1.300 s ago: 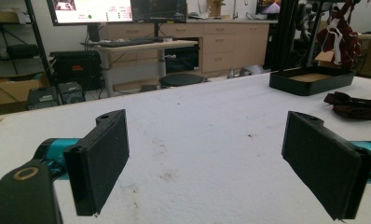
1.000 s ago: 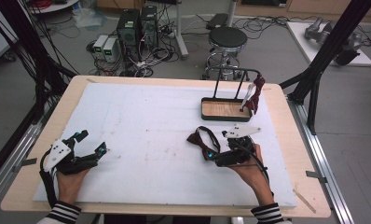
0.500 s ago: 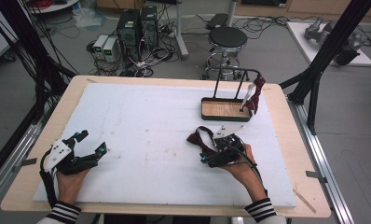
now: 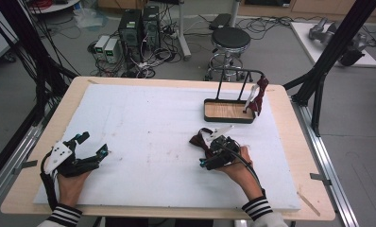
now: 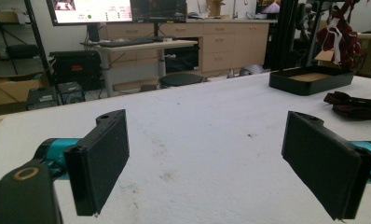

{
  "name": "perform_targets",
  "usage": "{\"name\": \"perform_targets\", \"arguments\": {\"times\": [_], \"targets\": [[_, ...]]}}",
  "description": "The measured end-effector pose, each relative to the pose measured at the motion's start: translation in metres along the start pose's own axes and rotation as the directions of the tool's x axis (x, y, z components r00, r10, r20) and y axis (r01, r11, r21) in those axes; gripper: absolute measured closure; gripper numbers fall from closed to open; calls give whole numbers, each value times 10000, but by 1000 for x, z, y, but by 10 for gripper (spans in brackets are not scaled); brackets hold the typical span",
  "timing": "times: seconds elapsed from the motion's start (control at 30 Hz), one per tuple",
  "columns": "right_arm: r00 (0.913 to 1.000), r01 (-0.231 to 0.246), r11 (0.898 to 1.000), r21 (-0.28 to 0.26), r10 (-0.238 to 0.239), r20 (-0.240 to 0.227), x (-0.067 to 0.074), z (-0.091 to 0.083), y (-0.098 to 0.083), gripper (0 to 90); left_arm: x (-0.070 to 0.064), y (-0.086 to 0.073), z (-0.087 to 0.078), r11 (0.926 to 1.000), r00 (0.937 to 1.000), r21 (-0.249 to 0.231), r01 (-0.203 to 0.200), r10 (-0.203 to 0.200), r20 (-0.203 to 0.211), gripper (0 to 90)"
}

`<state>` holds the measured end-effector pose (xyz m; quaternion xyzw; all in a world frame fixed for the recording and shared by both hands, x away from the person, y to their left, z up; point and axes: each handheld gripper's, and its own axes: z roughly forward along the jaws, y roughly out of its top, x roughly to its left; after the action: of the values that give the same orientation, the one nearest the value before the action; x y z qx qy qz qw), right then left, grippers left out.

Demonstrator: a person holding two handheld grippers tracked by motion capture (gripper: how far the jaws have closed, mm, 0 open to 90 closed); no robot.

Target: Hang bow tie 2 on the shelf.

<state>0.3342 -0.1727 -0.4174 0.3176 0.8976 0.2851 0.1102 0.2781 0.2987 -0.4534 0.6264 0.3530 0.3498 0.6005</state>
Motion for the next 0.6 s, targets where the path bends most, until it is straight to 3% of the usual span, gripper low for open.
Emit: {"name": "perform_targets", "arguments": {"times": [0.37, 0.6], "targets": [[9989, -400, 9962, 777, 419, -228, -8, 7, -1, 319, 0, 0, 0, 10000, 10000, -1, 10, -10, 4, 152], [9971, -710, 9934, 896, 732, -218, -13, 6, -2, 436, 0, 0, 0, 10000, 10000, 0, 17, -17, 5, 152]]}}
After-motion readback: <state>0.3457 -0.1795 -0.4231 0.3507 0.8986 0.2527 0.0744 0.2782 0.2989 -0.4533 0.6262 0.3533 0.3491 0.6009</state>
